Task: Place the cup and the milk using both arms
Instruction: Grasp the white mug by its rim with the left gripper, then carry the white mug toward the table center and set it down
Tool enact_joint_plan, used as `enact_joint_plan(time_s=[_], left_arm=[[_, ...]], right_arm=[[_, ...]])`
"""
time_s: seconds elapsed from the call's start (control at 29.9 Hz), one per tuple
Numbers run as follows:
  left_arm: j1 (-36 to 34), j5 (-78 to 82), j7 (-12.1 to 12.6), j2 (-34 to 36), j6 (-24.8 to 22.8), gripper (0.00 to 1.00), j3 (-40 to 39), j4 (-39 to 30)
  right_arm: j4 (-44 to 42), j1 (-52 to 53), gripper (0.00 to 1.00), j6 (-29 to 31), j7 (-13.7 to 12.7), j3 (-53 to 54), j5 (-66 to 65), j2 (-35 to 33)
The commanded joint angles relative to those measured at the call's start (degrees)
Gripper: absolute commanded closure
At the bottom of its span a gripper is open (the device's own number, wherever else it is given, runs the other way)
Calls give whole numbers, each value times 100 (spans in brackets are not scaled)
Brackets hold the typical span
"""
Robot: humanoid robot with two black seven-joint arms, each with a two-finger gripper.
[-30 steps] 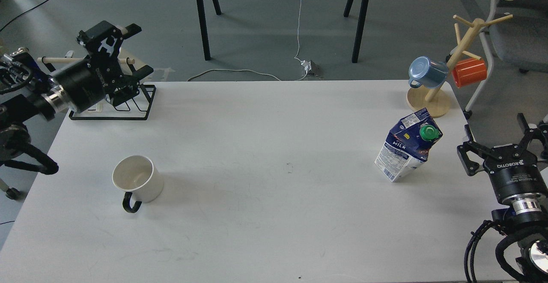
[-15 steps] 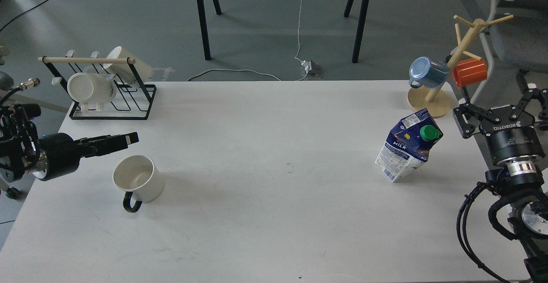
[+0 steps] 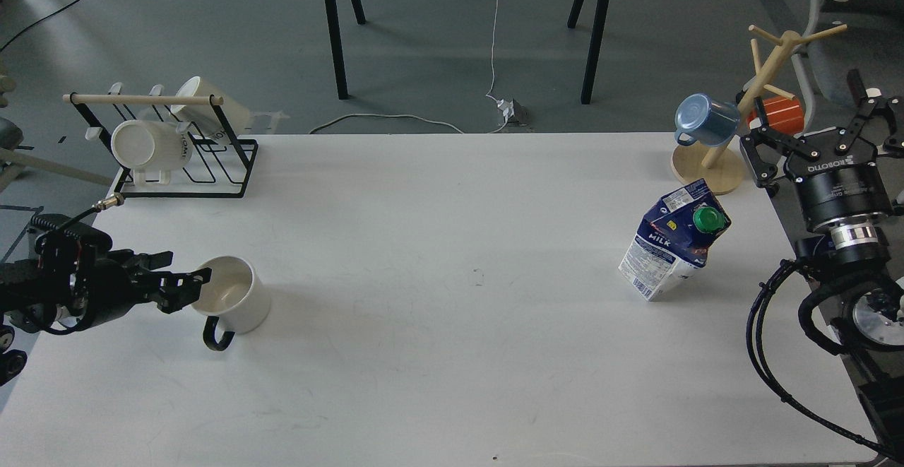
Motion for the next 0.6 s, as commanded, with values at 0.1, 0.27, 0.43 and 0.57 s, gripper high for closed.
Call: enact_joint_plan(time_s=[0.1, 0.27, 0.43, 0.57], left_arm=[[1, 10, -112, -33, -208, 94, 3, 16], [-52, 10, -499, -33, -234, 100, -6, -203], [-271, -8, -623, 28, -296, 100, -50, -660], [-798, -25, -588, -51, -900, 100, -85, -958]], right_arm=[[0, -2, 1, 0, 0, 33, 2, -99], [-17, -2, 1, 0, 0, 25, 2, -99], [-26, -2, 1, 0, 9, 33, 2, -108], [-53, -2, 1, 0, 9, 86, 2, -152]])
